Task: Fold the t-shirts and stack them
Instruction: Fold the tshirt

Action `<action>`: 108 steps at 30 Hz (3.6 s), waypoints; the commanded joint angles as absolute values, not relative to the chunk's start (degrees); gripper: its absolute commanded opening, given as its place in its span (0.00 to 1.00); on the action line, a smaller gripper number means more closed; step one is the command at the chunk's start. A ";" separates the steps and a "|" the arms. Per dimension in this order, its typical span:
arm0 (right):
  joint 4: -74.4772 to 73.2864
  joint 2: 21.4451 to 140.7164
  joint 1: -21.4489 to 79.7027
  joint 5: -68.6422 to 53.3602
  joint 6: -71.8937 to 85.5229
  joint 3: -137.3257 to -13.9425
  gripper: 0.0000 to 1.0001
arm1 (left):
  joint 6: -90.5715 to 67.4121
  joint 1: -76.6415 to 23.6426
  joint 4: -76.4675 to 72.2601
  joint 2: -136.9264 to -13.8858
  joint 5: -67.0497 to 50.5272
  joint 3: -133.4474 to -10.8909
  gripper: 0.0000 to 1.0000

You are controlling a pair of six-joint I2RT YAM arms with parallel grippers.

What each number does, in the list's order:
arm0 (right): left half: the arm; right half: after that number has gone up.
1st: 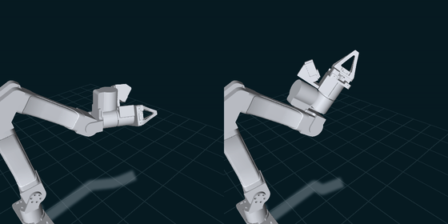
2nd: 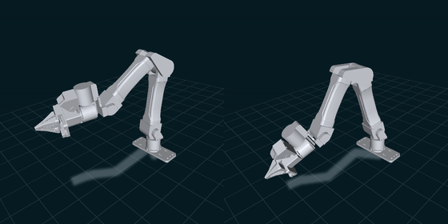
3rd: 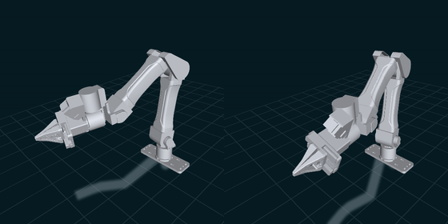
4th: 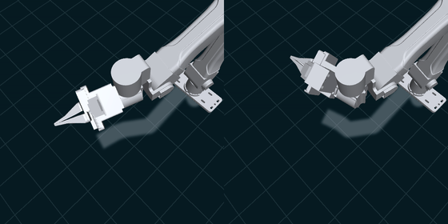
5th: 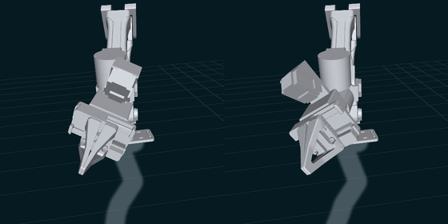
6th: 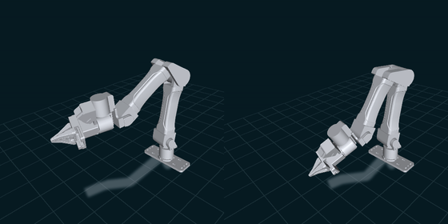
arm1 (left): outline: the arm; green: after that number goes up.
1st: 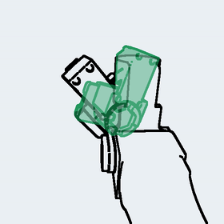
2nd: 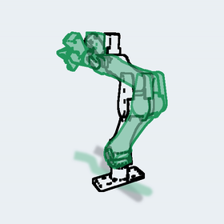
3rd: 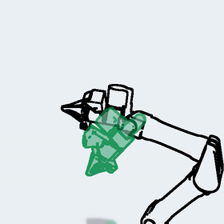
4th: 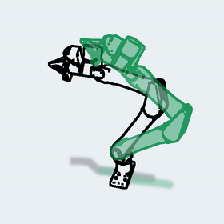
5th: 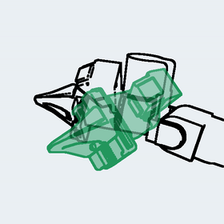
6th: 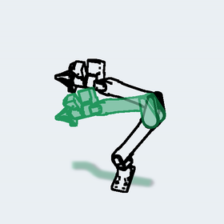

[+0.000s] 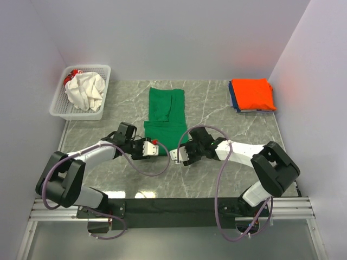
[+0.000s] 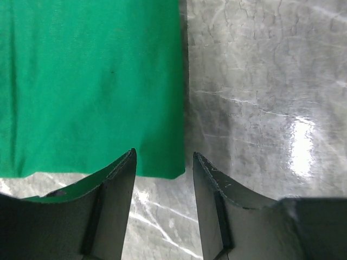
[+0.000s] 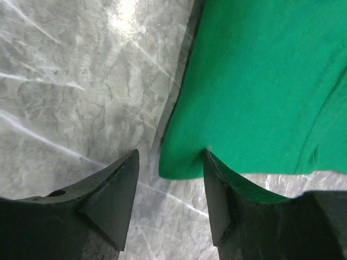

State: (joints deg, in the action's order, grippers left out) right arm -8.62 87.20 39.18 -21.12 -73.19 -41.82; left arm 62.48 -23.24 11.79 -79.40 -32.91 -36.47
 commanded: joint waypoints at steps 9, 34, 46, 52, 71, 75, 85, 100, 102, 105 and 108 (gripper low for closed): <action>-6.42 92.20 41.22 -15.82 -74.27 -44.21 0.27 | 67.32 -26.10 9.23 -85.07 -27.69 -37.26 0.43; -37.44 50.21 59.24 -23.54 -51.86 -42.54 0.00 | 56.87 -35.77 52.63 -41.15 -50.27 -41.30 0.01; -36.91 58.94 45.98 -26.80 -56.68 -50.00 0.00 | 56.85 -23.58 52.56 -54.36 -50.35 -52.20 0.01; -34.19 73.00 36.05 -30.84 -64.94 -56.68 0.00 | 63.37 -12.75 49.51 -76.24 -52.83 -62.83 0.01; -34.62 106.87 32.60 -26.46 -61.18 -75.41 0.00 | 44.83 -9.76 47.37 -113.12 -50.54 -77.00 0.07; -34.90 103.64 35.77 -25.93 -58.37 -71.20 0.00 | 42.98 -9.93 46.32 -108.39 -50.98 -71.12 0.09; -33.13 94.66 40.61 -26.37 -47.12 -63.44 0.08 | 38.77 -11.52 42.89 -96.51 -51.68 -56.44 0.15; -31.74 102.73 29.27 -48.68 -20.23 -81.72 0.52 | 49.56 -9.83 35.43 -78.58 -53.98 -54.94 0.52; -27.79 107.21 29.36 -52.02 -13.47 -83.57 0.47 | 49.75 -14.49 32.10 -77.79 -50.99 -53.62 0.52; -18.66 110.82 29.44 -53.61 -4.26 -83.15 0.41 | 50.71 -20.03 27.52 -77.08 -45.19 -50.46 0.53; -13.36 114.85 29.88 -53.70 -0.10 -84.45 0.38 | 51.59 -24.50 23.83 -77.95 -39.91 -49.57 0.53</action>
State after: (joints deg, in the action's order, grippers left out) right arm -23.00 112.99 29.32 -50.00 -10.11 -82.21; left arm 49.12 -21.50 30.30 -78.24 -46.13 -50.41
